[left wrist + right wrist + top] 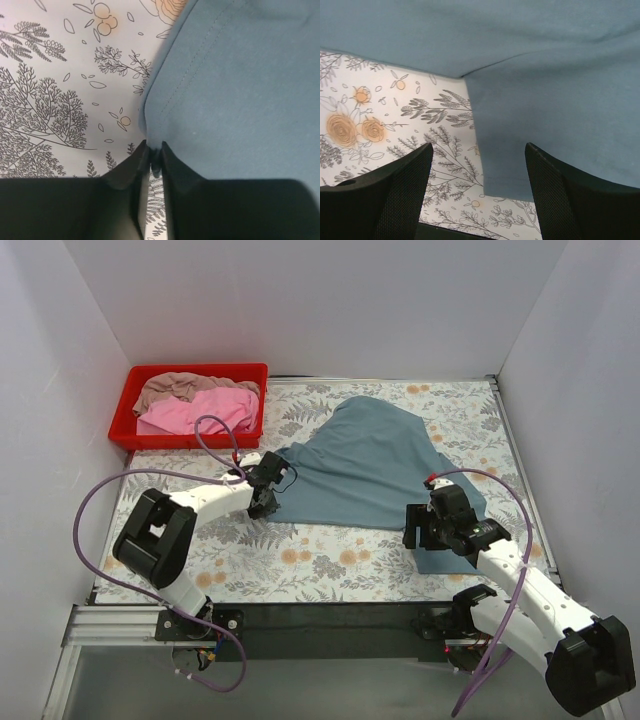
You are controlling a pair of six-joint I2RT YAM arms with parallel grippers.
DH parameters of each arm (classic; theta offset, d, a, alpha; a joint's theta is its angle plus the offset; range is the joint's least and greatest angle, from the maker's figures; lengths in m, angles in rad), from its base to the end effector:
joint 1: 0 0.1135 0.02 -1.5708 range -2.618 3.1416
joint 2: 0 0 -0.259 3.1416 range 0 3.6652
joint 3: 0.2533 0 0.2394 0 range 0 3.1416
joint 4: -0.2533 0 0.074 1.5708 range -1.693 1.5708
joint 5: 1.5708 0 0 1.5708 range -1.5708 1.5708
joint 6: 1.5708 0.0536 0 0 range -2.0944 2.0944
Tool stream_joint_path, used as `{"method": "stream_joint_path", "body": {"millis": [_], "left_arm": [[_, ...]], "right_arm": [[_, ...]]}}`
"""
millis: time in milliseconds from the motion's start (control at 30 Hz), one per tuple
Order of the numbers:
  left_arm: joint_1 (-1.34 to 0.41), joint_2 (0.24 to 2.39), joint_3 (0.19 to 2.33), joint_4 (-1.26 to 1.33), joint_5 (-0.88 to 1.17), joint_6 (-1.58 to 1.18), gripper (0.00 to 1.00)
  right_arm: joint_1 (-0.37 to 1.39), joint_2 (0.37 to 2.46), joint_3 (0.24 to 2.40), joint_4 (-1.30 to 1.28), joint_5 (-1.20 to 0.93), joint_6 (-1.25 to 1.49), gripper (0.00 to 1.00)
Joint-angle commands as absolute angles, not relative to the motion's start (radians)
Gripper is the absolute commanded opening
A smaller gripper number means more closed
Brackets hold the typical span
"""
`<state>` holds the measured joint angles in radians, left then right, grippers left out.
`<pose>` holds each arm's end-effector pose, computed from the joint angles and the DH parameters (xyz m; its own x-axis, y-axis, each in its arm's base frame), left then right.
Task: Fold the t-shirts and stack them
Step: Flatten the tshirt out
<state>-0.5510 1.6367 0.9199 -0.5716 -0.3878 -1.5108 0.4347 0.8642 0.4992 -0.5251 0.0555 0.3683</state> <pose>0.2540 -0.1323 0.1462 -0.4432 -0.8122 -0.3792 -0.7931 0.5525 -0.2564 0.1554 0.0689 0.1847 -0.7976 0.0260 -0.6027 -0.1090 0.9764 0.1864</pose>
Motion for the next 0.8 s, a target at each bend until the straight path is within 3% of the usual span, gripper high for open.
{"method": "stream_joint_path", "body": {"millis": [0,33,267,433,600,767], "left_arm": [[-0.551,1.637,0.868,-0.598,-0.385,-1.480,0.05],[-0.551,1.620,0.868,-0.601,-0.382,-1.473,0.00],[-0.551,1.566,0.934,-0.620,-0.373,-1.339,0.00],[-0.551,1.552,0.927,-0.575,-0.359,-1.243,0.00],[-0.552,1.554,0.905,-0.537,-0.308,-1.229,0.00],[-0.551,1.540,0.899,-0.534,-0.321,-1.226,0.00]], "right_arm": [[0.440,0.874,0.555,-0.563,0.142,0.373,0.80],[0.440,0.879,0.564,-0.572,0.162,0.376,0.81],[0.387,0.910,0.615,-0.670,0.348,0.433,0.88],[0.132,0.940,0.612,-0.664,0.275,0.390,0.87],[-0.128,1.003,0.624,-0.632,0.216,0.348,0.79],[-0.253,1.055,0.604,-0.595,0.236,0.368,0.69]]}}
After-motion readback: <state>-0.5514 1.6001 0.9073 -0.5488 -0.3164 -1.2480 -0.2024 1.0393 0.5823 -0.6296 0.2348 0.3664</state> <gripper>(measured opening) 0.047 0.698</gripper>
